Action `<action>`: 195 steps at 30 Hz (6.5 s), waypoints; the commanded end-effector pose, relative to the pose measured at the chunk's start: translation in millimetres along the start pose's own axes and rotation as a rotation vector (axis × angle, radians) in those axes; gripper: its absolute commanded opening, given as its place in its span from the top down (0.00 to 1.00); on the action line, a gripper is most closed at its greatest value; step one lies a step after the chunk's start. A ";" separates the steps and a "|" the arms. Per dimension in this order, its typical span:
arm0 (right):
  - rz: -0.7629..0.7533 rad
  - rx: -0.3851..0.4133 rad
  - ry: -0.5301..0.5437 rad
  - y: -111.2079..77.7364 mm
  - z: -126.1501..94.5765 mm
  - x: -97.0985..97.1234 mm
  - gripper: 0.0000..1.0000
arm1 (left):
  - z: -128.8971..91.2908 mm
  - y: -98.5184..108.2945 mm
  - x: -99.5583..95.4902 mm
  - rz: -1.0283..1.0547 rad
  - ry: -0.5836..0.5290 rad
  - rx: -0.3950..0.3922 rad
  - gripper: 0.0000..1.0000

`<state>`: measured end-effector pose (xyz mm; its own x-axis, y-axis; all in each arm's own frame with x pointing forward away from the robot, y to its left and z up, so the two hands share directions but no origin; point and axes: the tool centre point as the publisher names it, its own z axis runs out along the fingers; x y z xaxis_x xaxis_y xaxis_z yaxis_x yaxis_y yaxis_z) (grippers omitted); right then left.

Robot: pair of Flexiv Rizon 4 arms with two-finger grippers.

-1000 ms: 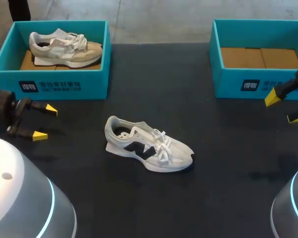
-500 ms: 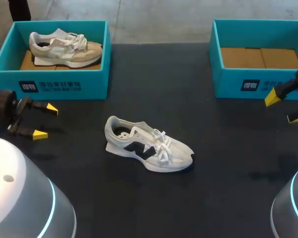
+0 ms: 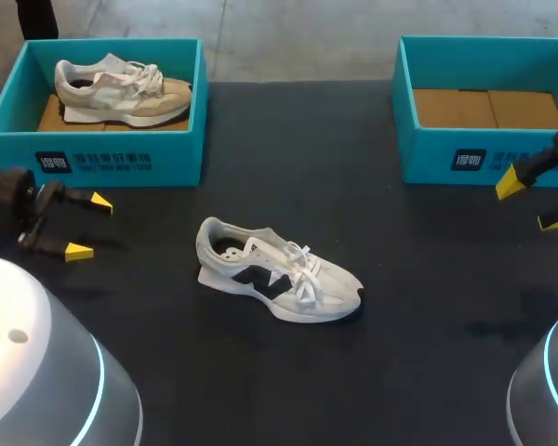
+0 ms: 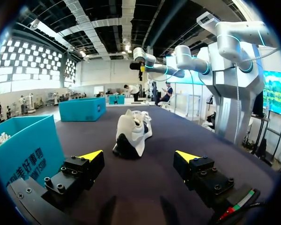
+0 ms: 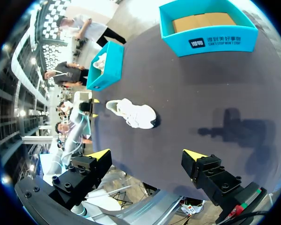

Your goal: Take the shoe out of the shoebox, open the shoe tongue, remove and reinsert the insole, then place the shoe into the shoebox

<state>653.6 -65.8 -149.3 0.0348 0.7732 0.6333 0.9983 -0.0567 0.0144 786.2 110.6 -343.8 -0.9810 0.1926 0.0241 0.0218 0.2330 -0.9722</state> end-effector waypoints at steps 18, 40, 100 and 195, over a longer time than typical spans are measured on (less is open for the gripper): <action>0.002 0.000 -0.003 -0.1 0.9 0.0 0.00 | 67.3 12.0 -27.6 0.034 0.060 -0.084 0.00; 0.002 0.000 -0.003 -0.1 0.9 0.0 0.00 | 119.8 20.0 -46.9 0.045 0.076 -0.078 0.00; 0.002 0.000 -0.003 -0.1 0.9 0.0 0.00 | 188.7 22.3 -40.1 0.027 0.186 -0.056 0.00; 0.002 0.000 -0.003 -0.1 0.9 0.0 0.00 | 220.1 27.1 5.1 -0.075 -0.077 0.049 1.00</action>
<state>653.6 -65.8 -149.3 0.0348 0.7732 0.6333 0.9983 -0.0567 0.0144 742.6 -92.2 -421.3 -0.9907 0.1082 0.0825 -0.0600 0.1963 -0.9787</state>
